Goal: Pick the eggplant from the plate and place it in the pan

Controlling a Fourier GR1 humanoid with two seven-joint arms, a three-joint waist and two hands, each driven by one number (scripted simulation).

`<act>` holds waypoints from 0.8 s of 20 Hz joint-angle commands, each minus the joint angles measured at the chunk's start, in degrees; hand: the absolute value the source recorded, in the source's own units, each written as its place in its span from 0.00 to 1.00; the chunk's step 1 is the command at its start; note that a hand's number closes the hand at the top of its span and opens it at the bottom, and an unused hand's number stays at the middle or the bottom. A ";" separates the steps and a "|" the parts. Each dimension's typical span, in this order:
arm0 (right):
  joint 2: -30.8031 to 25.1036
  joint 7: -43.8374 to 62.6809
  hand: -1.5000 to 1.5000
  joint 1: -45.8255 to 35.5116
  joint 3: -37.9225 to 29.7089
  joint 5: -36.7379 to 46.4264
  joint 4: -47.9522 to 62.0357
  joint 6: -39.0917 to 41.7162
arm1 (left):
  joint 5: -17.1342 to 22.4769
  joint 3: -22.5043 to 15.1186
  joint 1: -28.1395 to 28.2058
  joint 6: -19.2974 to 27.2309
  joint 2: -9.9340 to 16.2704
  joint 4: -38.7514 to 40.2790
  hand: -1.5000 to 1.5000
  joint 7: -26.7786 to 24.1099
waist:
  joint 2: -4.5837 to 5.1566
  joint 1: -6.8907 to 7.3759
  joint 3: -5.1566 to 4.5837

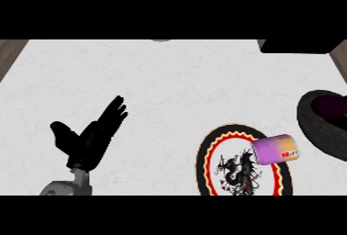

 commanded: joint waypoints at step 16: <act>-11.02 -12.62 0.00 -19.73 -6.87 -2.95 46.04 6.41 | -0.91 -0.32 -1.76 -1.86 -1.46 2.95 0.50 -2.40 | 0.79 1.94 0.24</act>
